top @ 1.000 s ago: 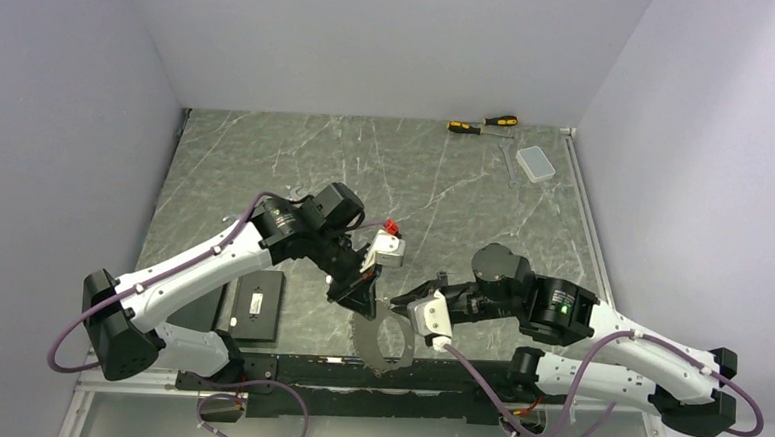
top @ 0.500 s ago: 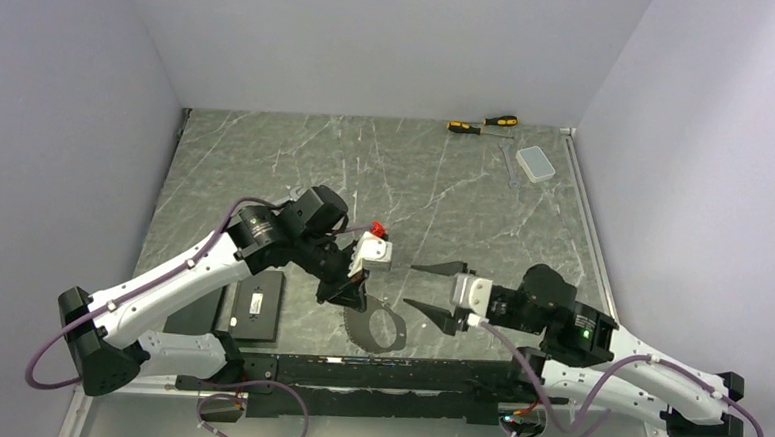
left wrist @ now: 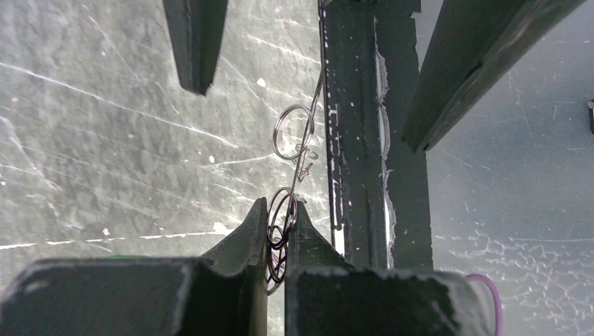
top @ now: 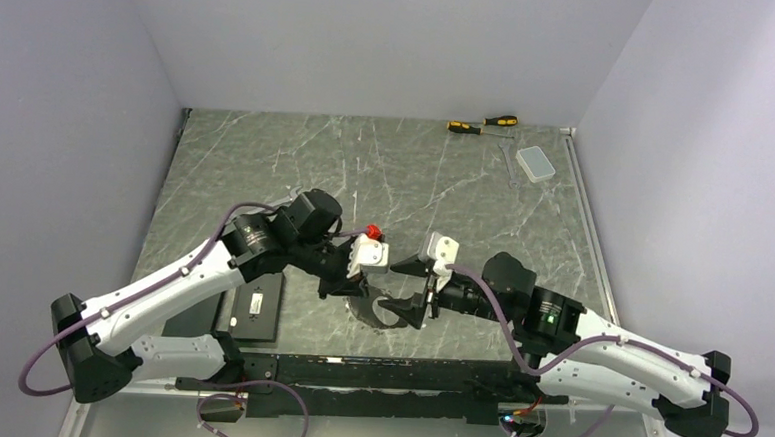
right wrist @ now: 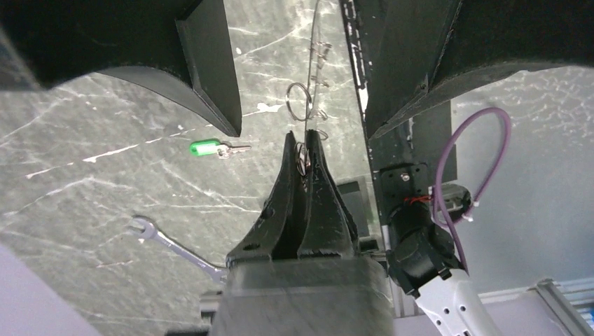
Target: Put the keys on the keyring
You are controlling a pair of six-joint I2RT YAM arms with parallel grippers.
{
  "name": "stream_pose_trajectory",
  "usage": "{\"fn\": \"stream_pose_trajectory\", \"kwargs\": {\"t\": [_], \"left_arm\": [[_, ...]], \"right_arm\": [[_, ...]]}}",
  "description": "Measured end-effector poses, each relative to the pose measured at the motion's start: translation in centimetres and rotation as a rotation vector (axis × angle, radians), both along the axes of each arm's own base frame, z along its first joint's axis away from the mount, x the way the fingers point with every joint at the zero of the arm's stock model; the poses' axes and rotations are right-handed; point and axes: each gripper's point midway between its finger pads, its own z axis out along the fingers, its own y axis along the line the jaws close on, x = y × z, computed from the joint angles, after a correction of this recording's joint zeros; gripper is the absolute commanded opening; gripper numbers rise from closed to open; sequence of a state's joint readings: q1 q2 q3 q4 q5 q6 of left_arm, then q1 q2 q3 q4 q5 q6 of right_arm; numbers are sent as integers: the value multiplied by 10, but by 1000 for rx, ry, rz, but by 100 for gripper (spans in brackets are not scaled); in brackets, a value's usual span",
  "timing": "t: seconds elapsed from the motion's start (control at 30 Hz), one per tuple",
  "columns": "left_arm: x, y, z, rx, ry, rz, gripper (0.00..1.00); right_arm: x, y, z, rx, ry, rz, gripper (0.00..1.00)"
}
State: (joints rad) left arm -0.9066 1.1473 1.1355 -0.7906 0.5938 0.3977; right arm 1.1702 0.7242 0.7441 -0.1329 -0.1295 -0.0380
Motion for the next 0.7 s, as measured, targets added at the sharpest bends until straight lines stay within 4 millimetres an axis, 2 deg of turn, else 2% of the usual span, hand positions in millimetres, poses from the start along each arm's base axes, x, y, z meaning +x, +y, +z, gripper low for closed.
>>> {"fn": "stream_pose_trajectory", "kwargs": {"t": [0.13,0.33,0.47,0.7], "left_arm": [[3,-2,9,-37,-38,3,0],[1,1,13,-74,-69,3,0],[1,0,12,-83,-75,3,0],[3,-2,14,-95,-84,3,0]], "right_arm": [[2,4,-2,15,42,-19,61],[8,14,-5,23,51,-31,43],[10,22,-13,2,57,-24,40],[8,30,-25,-29,62,12,9]]}}
